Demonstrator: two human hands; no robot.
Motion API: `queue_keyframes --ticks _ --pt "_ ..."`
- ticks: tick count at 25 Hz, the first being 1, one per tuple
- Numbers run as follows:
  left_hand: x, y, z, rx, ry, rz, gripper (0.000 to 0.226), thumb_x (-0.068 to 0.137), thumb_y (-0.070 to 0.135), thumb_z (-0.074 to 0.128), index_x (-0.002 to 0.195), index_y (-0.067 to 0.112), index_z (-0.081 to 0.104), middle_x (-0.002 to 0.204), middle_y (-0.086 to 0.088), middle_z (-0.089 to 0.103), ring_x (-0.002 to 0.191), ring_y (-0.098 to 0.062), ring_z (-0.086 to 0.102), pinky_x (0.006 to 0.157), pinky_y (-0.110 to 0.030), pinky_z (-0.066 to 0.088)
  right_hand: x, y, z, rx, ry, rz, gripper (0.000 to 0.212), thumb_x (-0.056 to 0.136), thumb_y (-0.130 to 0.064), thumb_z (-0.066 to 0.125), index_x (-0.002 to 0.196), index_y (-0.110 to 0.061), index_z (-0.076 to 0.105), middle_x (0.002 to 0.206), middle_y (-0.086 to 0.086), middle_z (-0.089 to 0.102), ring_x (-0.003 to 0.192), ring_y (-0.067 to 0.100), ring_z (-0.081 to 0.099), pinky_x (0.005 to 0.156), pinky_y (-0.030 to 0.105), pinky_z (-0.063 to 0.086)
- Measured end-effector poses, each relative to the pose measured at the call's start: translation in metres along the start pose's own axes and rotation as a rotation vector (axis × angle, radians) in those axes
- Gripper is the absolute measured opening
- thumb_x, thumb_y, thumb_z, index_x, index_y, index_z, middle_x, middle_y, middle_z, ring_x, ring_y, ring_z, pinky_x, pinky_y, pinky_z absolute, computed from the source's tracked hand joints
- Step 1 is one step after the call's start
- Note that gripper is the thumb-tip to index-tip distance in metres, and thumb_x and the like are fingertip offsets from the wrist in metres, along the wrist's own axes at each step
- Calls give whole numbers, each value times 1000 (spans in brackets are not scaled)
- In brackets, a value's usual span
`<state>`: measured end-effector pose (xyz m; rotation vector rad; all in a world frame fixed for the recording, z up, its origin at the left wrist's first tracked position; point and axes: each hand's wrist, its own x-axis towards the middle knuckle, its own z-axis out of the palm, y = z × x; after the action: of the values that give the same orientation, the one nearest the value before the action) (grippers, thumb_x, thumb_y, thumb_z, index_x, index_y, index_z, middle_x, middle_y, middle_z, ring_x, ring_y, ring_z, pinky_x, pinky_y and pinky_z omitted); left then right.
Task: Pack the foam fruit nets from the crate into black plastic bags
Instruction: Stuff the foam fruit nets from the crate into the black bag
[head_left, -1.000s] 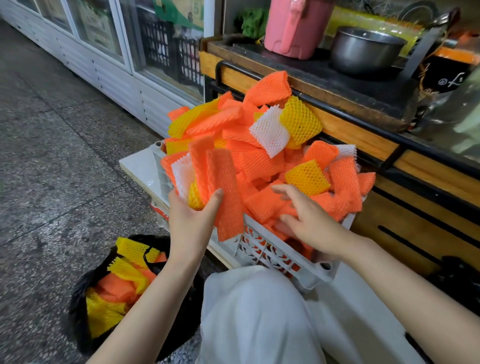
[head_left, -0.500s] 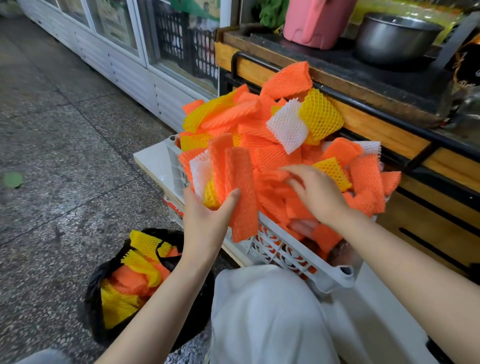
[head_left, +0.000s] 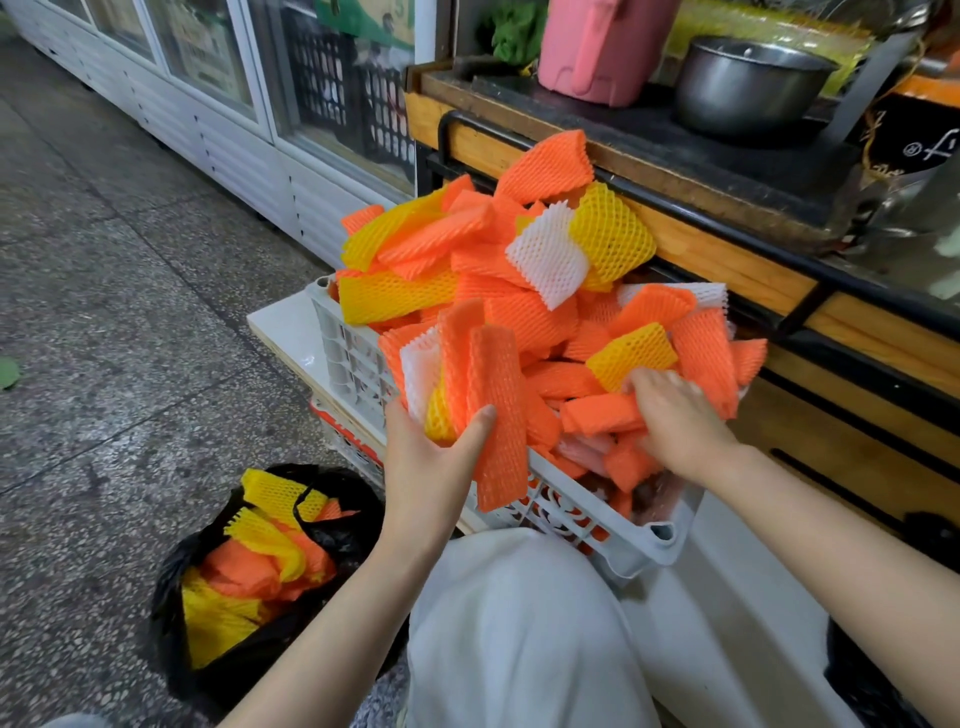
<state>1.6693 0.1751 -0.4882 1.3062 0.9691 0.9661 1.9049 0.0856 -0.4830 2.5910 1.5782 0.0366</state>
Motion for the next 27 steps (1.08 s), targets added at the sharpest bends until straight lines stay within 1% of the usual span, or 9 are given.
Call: queue_keyframes --ticks 2,4,7,10,13,17,18,22,27 --pt "-3 -2 -1 -9 -2 -13 36 78 28 74 98 30 45 101 3 62 89 -8 64 74 -28 53 4 5 -4 6 74 42 38 77 -2 56 111 -18 45 115 4 53 111 26 45 83 35 31" --pt "-3 -2 -3 -4 8 -23 35 78 30 74 94 33 43 102 2 61 90 -8 63 72 -26 51 4 5 -15 122 150 71 32 80 -7 58 109 -17 48 113 4 56 107 28 50 75 35 33" --pt "3 -4 -9 57 106 -6 41 72 42 74 93 35 40 108 -4 55 101 -19 58 85 -39 51 -5 -15 -37 396 309 103 35 84 -21 64 115 -12 49 111 6 57 100 27 56 67 31 33" --pt "8 -5 -13 80 159 -34 60 64 53 72 106 25 40 117 -7 50 112 -24 52 96 -48 46 -21 -56 -57 633 427 39 40 85 -27 65 116 -10 48 103 0 53 94 20 54 69 30 37" --pt "10 -6 -13 -13 125 -63 63 66 51 75 109 22 40 117 -8 54 109 -23 56 92 -45 49 -38 -106 -58 731 363 -75 42 84 -30 66 118 -12 48 109 0 53 98 20 55 80 35 45" --pt "6 -5 -21 -101 -24 -41 49 76 51 68 103 20 41 102 -17 57 86 -24 59 64 -21 50 -48 -145 -47 768 296 -241 55 81 -27 68 131 -18 49 124 -2 52 116 14 48 98 24 37" --pt "4 -1 -24 -141 -49 -33 49 76 49 69 104 23 40 102 -14 56 87 -21 57 67 -19 51 -49 -149 -46 792 268 -266 59 81 -26 67 136 -19 46 129 -3 49 119 14 46 99 26 39" --pt "6 15 -39 -144 -9 -84 86 61 38 84 123 16 30 122 -5 52 105 -13 57 94 -40 50 -53 -157 -49 999 155 -327 62 83 -15 65 140 -21 42 134 -9 45 120 3 46 87 16 49" --pt "14 13 -54 -41 110 -99 60 76 20 76 124 9 42 105 -1 60 89 -10 61 76 -30 51 -57 -151 -57 1105 25 -362 46 86 -11 62 128 -28 52 111 -19 55 102 -5 55 86 7 42"
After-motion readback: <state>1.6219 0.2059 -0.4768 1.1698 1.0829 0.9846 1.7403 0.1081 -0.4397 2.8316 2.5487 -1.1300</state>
